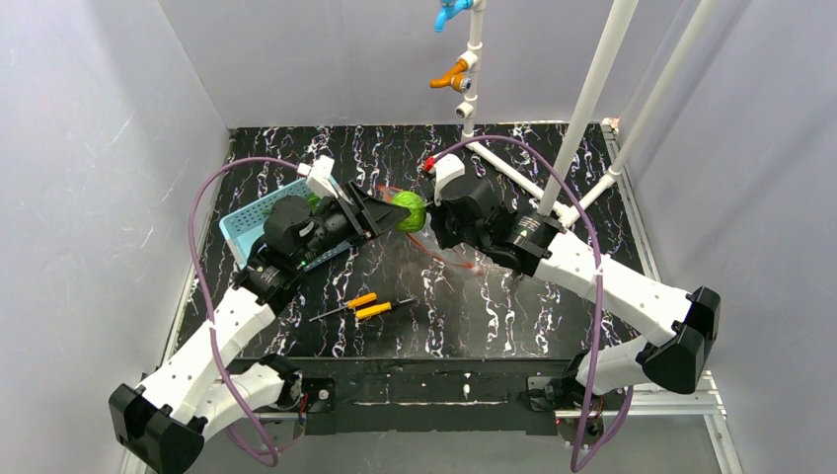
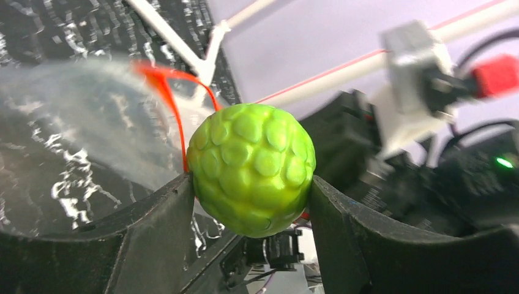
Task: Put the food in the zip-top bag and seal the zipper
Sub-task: Place the fake fruit in the zipper food storage bag.
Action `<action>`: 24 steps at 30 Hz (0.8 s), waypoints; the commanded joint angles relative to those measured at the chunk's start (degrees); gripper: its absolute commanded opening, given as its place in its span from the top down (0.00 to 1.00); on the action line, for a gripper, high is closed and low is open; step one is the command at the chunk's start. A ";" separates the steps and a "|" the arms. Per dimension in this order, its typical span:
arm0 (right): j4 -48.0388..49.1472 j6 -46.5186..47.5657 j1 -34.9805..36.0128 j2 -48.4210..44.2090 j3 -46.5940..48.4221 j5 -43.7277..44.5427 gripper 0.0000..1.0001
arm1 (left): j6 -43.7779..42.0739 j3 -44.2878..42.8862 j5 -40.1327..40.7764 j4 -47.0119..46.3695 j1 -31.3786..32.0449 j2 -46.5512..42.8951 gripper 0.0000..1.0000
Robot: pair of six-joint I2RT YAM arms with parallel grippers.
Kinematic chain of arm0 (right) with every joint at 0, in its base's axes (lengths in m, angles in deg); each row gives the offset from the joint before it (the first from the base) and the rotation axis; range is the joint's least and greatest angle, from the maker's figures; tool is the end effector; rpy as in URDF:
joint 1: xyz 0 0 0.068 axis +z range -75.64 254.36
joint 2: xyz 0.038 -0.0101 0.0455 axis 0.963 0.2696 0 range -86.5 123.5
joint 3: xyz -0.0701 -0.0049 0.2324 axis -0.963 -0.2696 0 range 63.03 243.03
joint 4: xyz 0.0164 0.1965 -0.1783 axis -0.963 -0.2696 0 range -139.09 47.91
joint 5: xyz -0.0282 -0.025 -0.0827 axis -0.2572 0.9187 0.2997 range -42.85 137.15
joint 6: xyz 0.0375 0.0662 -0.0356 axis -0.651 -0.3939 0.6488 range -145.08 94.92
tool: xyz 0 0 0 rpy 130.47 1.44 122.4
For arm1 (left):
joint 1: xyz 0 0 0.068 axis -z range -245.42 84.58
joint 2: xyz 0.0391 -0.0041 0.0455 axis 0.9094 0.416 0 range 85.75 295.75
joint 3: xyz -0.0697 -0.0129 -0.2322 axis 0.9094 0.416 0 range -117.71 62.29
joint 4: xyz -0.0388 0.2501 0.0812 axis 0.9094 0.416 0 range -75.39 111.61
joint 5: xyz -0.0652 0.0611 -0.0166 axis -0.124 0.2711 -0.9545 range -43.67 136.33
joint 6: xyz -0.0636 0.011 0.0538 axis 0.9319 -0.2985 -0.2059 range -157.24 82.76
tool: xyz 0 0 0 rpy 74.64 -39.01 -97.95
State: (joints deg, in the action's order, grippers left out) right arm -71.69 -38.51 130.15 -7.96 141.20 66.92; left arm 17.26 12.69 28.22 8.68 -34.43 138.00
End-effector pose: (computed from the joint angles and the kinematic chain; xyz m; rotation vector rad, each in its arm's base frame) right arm 0.2162 0.2737 0.3285 -0.5541 2.0073 0.3827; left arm 0.2225 -0.1604 0.3543 -0.0644 1.6958 -1.3986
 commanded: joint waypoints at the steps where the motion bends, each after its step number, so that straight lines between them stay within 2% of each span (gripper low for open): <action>1: 3.50 -0.90 0.71 -1.89 0.12 -1.82 0.99 | 0.10 -0.44 6.87 4.82 0.21 0.39 1.00; 8: 4.98 -1.13 0.74 -2.60 -0.65 -1.65 0.99 | -0.36 0.39 6.93 9.83 0.83 0.87 1.00; 11: 4.82 -1.03 0.65 -2.27 -0.66 -0.91 0.99 | -0.52 -0.67 8.14 14.61 3.13 2.00 1.00; 12: 4.82 -0.96 0.66 -2.09 -0.84 -0.92 0.99 | -1.12 -2.39 8.74 16.87 4.50 3.31 0.96; 13: 4.67 -0.84 0.67 -2.08 -0.85 -0.84 0.99 | -1.49 -3.55 8.37 17.21 5.06 3.93 0.84; 14: 4.52 -0.75 0.67 -2.14 -0.78 -0.81 0.99 | -1.85 -4.27 8.69 17.31 5.54 3.77 0.66; 16: 4.47 -0.60 0.65 -2.47 -0.94 -0.86 0.99 | -2.50 -4.82 9.29 17.64 5.57 2.92 0.45; 18: 4.46 -0.49 0.67 -2.49 -0.83 -0.87 0.99 | -3.60 -6.17 9.60 18.81 5.58 2.86 0.34; 19: 4.41 -0.37 0.66 -2.54 -0.84 -0.96 0.99 | -3.77 -6.64 9.50 19.20 5.58 3.18 0.25; 20: 4.24 -0.35 0.72 -2.47 -0.72 -1.04 0.99 | -4.02 -6.96 9.46 19.35 5.58 3.66 0.11; 23: 4.26 -0.22 0.72 -2.82 -0.69 -1.08 0.99 | -4.36 -7.44 10.16 19.75 5.56 4.14 0.08; 24: 4.24 -0.24 0.68 -2.87 -0.69 -1.05 0.99 | -4.44 -7.73 10.05 19.87 5.53 4.38 0.04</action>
State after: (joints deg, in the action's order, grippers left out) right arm -69.22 -38.80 130.67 -8.50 140.06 65.41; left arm 14.14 7.55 36.98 27.08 -29.12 142.20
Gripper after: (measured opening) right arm 0.030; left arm 0.910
